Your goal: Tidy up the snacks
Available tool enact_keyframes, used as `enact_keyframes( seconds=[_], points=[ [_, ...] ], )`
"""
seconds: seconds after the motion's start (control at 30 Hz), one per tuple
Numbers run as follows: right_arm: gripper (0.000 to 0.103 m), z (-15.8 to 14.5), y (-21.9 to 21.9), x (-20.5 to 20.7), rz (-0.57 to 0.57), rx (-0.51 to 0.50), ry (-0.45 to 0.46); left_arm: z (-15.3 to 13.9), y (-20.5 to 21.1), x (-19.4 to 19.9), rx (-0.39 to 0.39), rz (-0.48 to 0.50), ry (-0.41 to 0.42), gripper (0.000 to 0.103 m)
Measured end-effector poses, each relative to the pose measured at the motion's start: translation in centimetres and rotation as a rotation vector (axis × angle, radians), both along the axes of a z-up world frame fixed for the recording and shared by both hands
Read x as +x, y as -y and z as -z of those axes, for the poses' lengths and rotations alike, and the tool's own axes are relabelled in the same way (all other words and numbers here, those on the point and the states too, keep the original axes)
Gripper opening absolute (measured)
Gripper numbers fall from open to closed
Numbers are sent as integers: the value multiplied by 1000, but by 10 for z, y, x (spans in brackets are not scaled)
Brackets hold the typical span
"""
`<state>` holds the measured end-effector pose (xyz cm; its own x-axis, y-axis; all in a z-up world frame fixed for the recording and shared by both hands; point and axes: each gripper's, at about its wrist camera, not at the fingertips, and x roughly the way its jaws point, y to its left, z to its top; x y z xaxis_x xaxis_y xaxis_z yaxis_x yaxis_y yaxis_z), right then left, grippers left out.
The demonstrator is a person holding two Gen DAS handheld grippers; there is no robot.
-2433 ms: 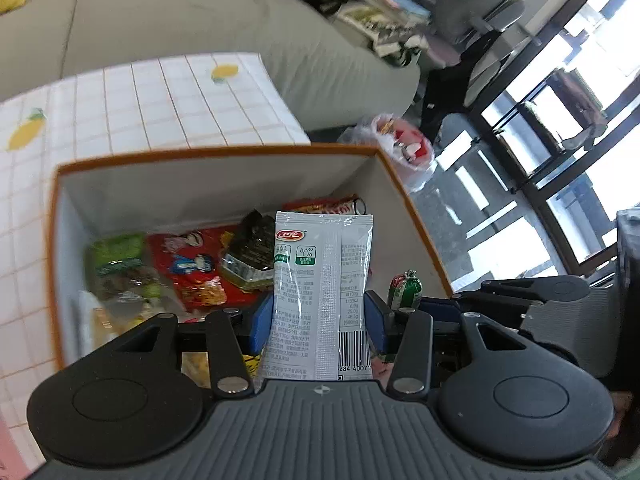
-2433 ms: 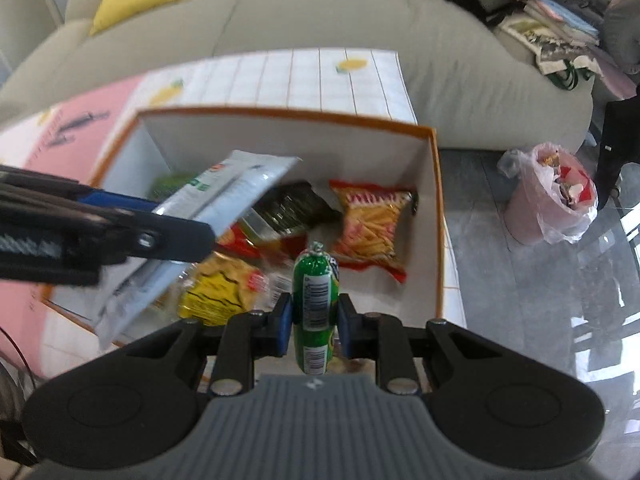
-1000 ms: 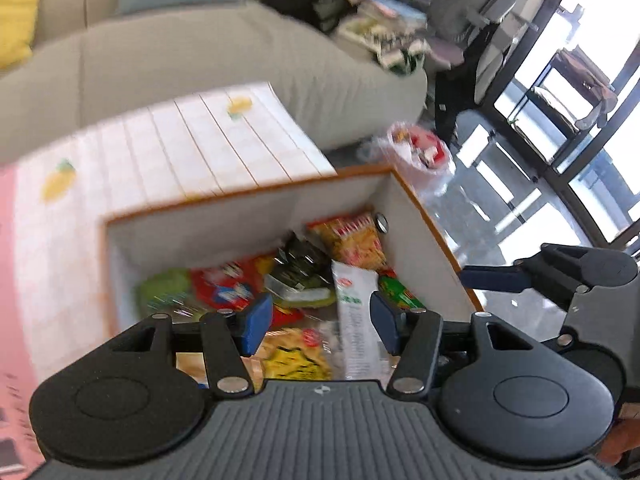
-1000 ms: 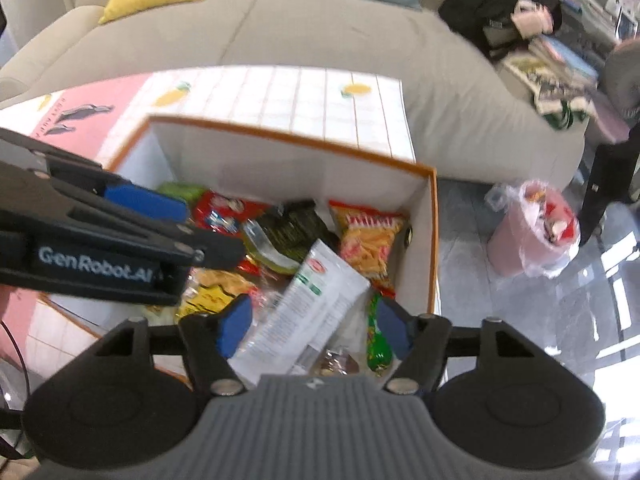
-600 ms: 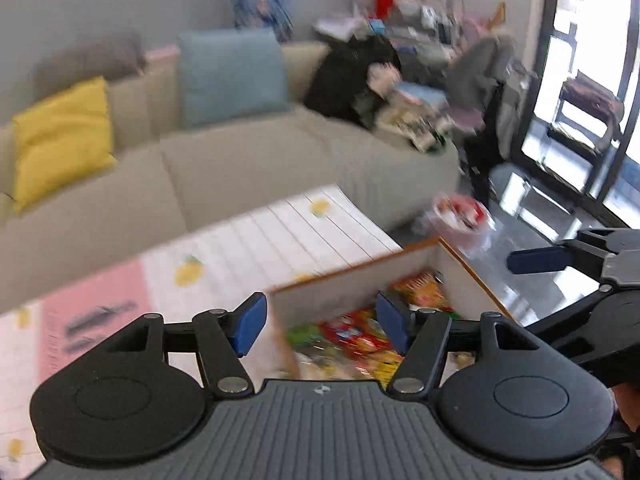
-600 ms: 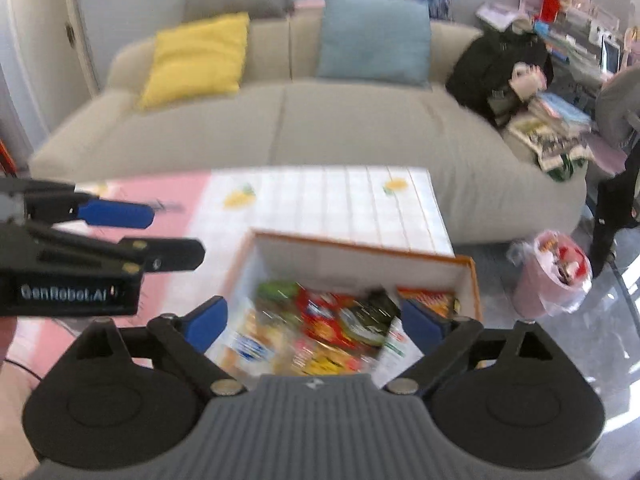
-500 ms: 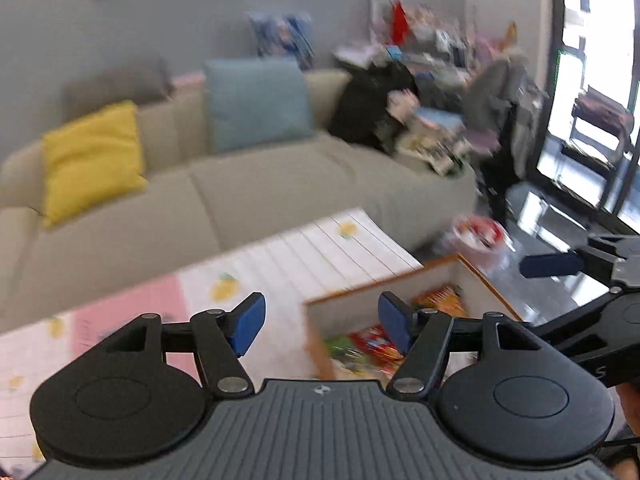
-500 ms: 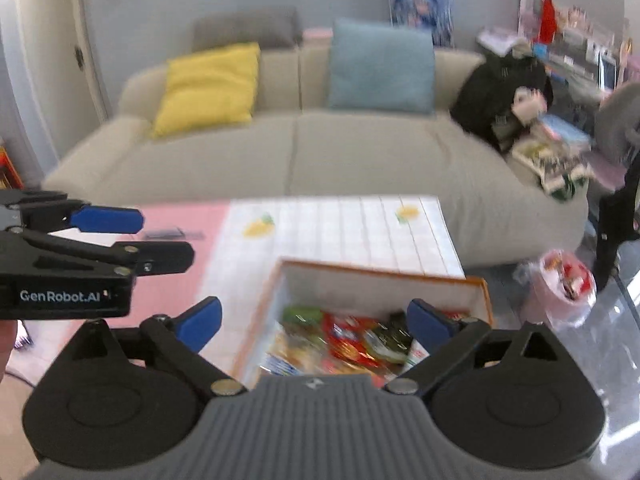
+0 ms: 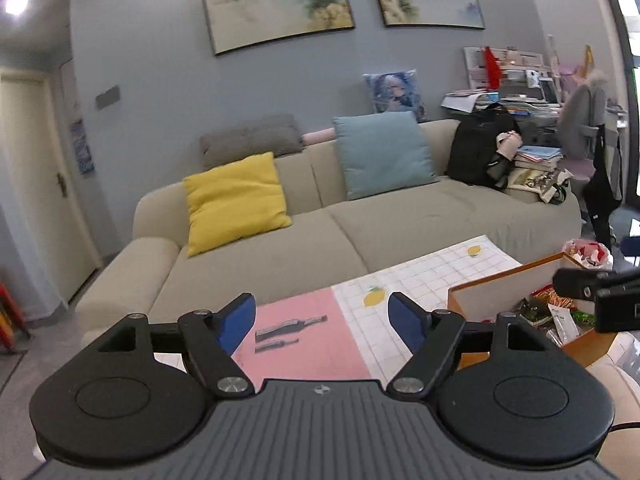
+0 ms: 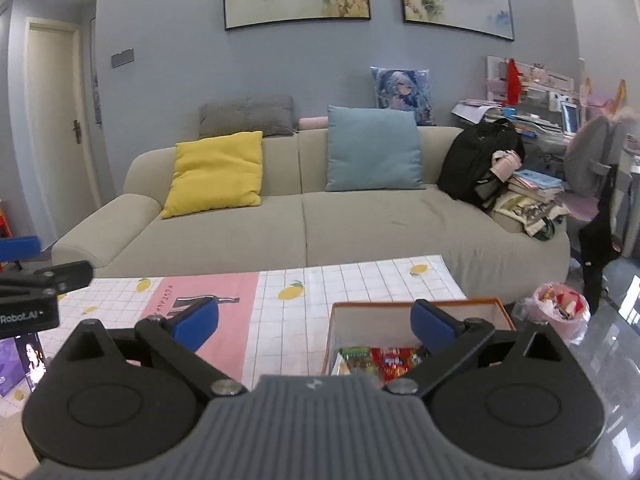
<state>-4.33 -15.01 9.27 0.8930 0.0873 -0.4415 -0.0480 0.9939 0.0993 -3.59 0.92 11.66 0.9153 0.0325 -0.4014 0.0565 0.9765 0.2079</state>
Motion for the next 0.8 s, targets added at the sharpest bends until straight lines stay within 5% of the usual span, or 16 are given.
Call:
enact_keyframes(
  seconds=[0.17,0.43,0.8],
  points=[
    [100,17,-14,-25,9,-49,11,13,-12,-10,-91,-43,-27,89],
    [100,40,-27,-32,27,-31,-75,52,-25,-20,-107,-165,-157,89],
    [100,62,-38,-35,27,-23,-165,78,-35,-32,-125,-190,-260,89]
  ],
)
